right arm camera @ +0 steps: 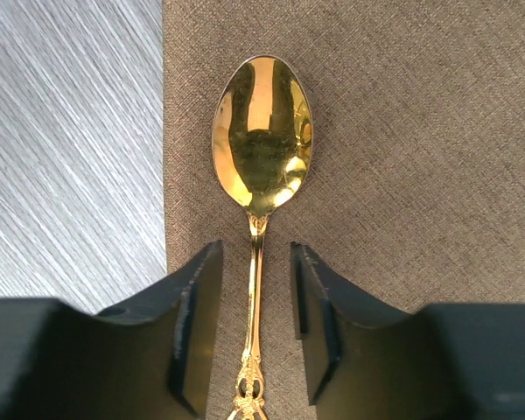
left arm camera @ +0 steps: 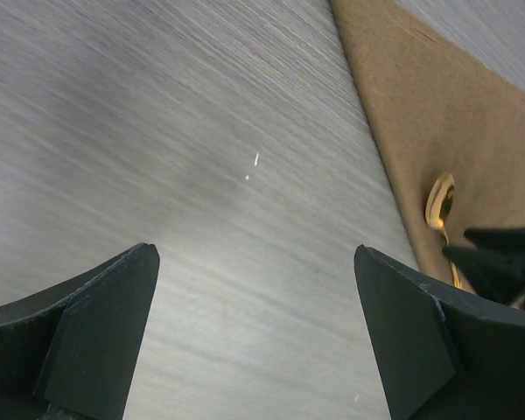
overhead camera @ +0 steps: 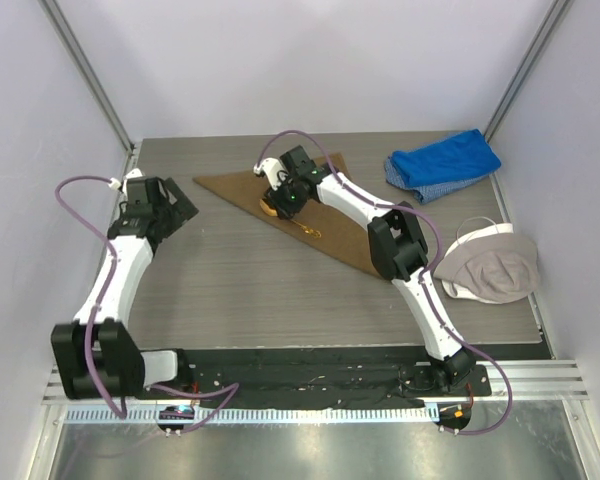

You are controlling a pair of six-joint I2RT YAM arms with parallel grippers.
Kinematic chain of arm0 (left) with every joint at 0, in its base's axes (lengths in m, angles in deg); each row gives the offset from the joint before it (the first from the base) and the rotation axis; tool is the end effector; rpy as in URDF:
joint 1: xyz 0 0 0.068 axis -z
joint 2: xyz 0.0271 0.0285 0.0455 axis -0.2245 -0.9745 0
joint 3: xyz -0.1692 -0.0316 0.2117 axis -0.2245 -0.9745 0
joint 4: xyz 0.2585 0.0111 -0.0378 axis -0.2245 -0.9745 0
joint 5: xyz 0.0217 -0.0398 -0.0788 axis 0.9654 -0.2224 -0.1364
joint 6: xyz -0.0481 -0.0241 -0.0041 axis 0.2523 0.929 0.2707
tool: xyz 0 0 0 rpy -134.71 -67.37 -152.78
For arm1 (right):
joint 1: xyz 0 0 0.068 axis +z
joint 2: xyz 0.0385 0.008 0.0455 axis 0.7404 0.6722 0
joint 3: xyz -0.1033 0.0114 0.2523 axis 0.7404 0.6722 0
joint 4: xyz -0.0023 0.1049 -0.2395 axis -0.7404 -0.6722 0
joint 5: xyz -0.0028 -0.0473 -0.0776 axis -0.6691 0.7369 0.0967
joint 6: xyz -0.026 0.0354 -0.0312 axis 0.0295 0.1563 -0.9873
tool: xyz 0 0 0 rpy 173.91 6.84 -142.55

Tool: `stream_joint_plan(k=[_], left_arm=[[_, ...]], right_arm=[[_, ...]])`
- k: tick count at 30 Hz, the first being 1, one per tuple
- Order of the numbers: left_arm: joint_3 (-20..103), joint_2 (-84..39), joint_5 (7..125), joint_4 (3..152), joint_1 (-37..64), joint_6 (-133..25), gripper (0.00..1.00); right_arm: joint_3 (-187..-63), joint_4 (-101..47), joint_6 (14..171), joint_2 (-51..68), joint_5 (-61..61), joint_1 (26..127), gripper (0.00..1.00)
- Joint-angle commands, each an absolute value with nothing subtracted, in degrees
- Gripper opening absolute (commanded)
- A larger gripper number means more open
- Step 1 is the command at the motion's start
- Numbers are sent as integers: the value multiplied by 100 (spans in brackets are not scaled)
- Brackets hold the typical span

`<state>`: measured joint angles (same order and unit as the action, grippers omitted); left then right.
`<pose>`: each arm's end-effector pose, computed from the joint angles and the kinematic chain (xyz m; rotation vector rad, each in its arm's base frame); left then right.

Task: Fold the napkin, place the utensils inside, and roll it up
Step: Place the utensil onto the napkin

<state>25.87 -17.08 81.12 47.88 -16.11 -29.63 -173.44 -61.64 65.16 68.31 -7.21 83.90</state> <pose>0.2653 0.0189 0.2910 -0.8205 2.1358 -0.1573 0.4342 0.3281 0.1796 -1.2799 2.1337 0.4275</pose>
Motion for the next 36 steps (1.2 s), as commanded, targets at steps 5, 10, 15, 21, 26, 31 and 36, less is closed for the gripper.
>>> stream_joint_plan(k=[5,10,15,21,26,31,36], left_arm=[[3235,-3632,8099,6787,-1640,-2036,97],[3911,-4898,8047,7404,-1640,-1684,85],[4325,-5874,8003,7905,-1658,-1359,78],[4694,-6559,7959,8126,-1789,-1025,69],[4817,-6824,7959,8222,-1895,-893,63],[5054,-7105,7862,8161,-1948,-884,59],[5168,-7237,7705,8187,-1948,-901,52]], right_arm=[[-16186,-5405,7335,5267,-643,8336,50],[-14645,-4509,8003,3896,-501,8327,53],[-13423,-4209,8347,2719,-133,8327,54],[-12569,-4217,8391,2040,0,8327,54],[-12139,-4314,8479,1776,-27,8327,54],[-12059,-4358,8532,1811,-62,8327,54],[-12129,-4367,8514,1873,-79,8327,54]])
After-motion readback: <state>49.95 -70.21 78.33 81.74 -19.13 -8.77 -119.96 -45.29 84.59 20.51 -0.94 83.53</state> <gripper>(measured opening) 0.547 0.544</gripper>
